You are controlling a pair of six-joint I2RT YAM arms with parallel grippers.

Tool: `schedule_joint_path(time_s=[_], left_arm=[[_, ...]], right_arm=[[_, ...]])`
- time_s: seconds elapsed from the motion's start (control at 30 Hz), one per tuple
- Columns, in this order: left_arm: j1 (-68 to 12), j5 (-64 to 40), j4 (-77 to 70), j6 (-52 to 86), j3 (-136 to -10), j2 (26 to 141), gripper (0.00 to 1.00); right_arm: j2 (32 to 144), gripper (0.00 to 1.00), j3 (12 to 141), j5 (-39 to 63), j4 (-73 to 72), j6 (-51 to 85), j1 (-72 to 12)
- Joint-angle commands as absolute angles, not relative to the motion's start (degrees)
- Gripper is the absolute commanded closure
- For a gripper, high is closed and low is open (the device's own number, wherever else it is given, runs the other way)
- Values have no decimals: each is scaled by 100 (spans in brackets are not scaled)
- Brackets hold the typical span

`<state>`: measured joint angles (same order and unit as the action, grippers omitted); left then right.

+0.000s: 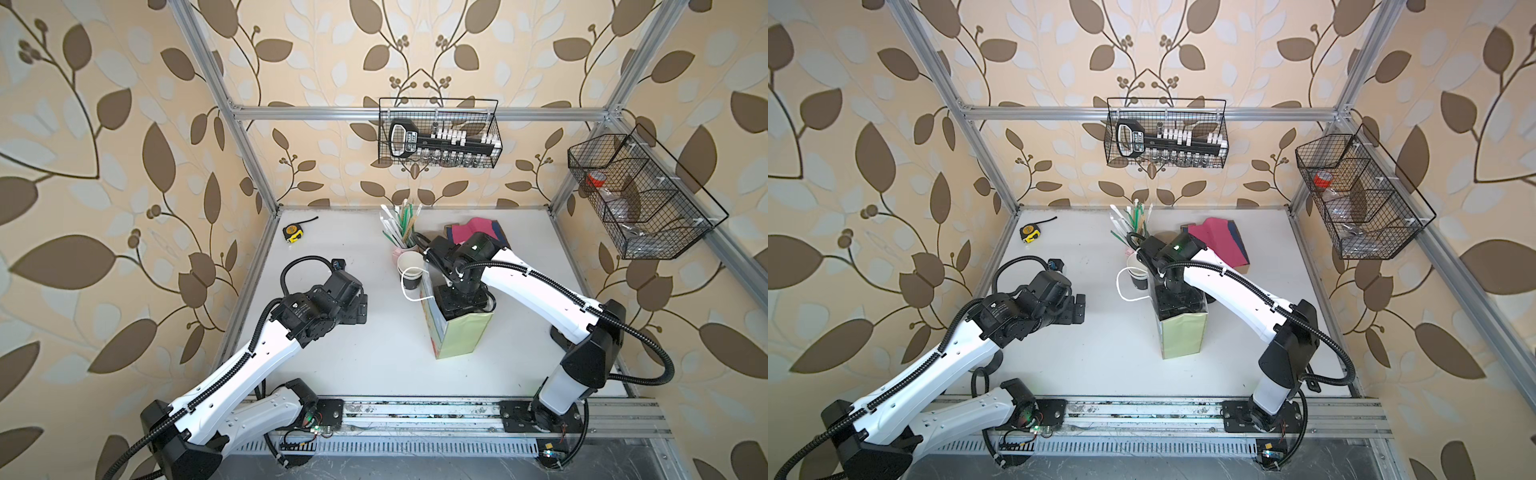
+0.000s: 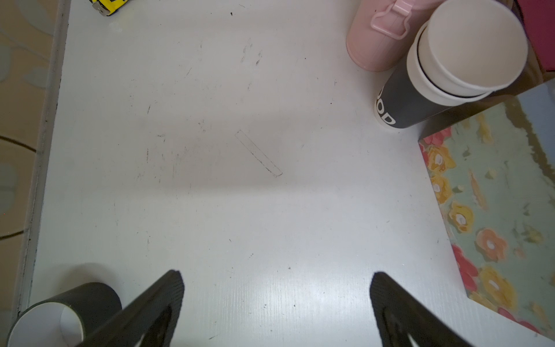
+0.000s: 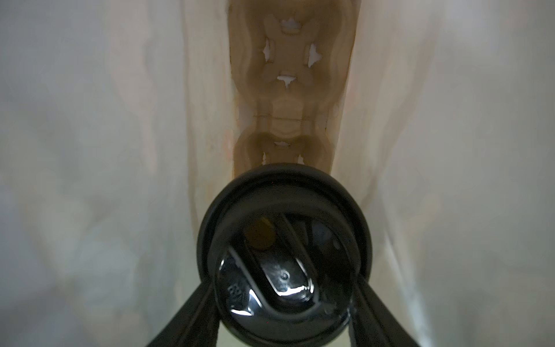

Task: Pack a coffee takeout order
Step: Place the coffee cup in the cup tray.

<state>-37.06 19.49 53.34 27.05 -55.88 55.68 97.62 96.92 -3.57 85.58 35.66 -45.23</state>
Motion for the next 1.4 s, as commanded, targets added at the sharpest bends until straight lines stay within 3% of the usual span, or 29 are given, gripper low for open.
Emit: schedule_joint_path(time_s=[0.0, 1.37], left_arm=[[-3685, 1982, 5375, 2608, -5549, 5572, 1], [-3683, 1983, 5388, 2602, -5563, 5651, 1]], right_arm=[[9644, 100, 9615, -299, 8499, 3757, -4500], [9166, 100, 8489, -220, 8040, 4067, -4623]])
